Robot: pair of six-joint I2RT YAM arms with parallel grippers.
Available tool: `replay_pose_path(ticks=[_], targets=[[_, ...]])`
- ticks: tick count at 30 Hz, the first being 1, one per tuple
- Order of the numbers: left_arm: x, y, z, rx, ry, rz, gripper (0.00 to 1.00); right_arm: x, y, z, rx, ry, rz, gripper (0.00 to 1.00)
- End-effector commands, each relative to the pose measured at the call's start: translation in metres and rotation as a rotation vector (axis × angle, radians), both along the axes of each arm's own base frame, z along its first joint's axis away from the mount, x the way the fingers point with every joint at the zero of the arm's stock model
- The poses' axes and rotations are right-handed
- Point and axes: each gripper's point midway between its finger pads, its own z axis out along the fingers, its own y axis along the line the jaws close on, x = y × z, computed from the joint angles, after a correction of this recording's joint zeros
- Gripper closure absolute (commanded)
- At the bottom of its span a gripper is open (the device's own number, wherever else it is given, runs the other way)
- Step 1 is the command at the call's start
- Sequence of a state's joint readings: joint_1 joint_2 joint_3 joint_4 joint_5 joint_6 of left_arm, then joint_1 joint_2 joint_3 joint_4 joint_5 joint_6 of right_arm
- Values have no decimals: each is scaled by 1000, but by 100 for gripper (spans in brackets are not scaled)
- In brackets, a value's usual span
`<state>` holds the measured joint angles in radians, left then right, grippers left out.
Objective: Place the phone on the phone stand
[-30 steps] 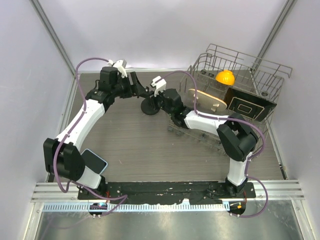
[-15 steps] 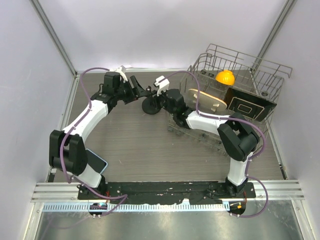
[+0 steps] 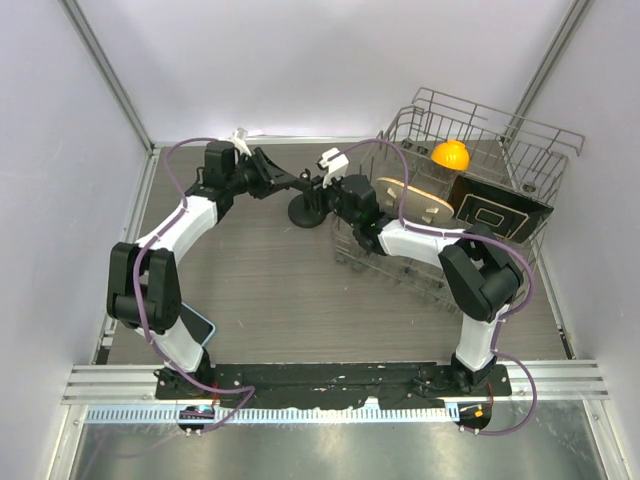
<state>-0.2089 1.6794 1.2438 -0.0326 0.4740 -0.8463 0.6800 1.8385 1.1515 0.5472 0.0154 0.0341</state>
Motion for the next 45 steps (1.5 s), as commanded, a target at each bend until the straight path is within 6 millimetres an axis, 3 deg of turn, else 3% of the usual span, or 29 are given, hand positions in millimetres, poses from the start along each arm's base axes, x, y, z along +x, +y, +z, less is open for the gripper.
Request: replay_pose_path(ticks=[1,7,13,25,31,35,37,38,39,40,41,42,43,44,45], targets=[[8,4,-7,-18,-16,28,67,-2,-4,66,73,-147,3,99],[1,8,-35,12,26,39,82,-13,-1,87,119,-152,40,99],[1,15,-53,65,54,61,94,-13,-2,86,117,-152,38,99],[4,29,-88,148,127,102,98,-17,0,98,173,-140,46,99],[8,31,-97,144,150,111,99,-20,8,104,211,-126,51,99],[10,40,-92,141,154,136,98,-18,14,100,201,-107,49,99],[8,48,-84,140,157,151,87,-19,18,99,192,-97,50,99],[7,55,-68,132,127,166,79,-18,18,98,186,-95,42,99],[3,60,-59,133,118,177,63,-13,16,100,185,-98,9,99],[-1,65,-51,144,103,181,56,-15,18,98,176,-90,6,99],[-5,77,-23,153,42,218,44,-14,19,96,173,-82,1,99],[-15,83,-18,172,54,229,33,-14,22,99,180,-83,4,99],[-21,88,-8,185,39,238,28,-17,27,99,183,-78,16,99],[-30,101,18,214,-26,274,23,-17,30,96,184,-69,22,99],[-44,107,16,245,10,287,22,-20,35,100,190,-74,34,99]])
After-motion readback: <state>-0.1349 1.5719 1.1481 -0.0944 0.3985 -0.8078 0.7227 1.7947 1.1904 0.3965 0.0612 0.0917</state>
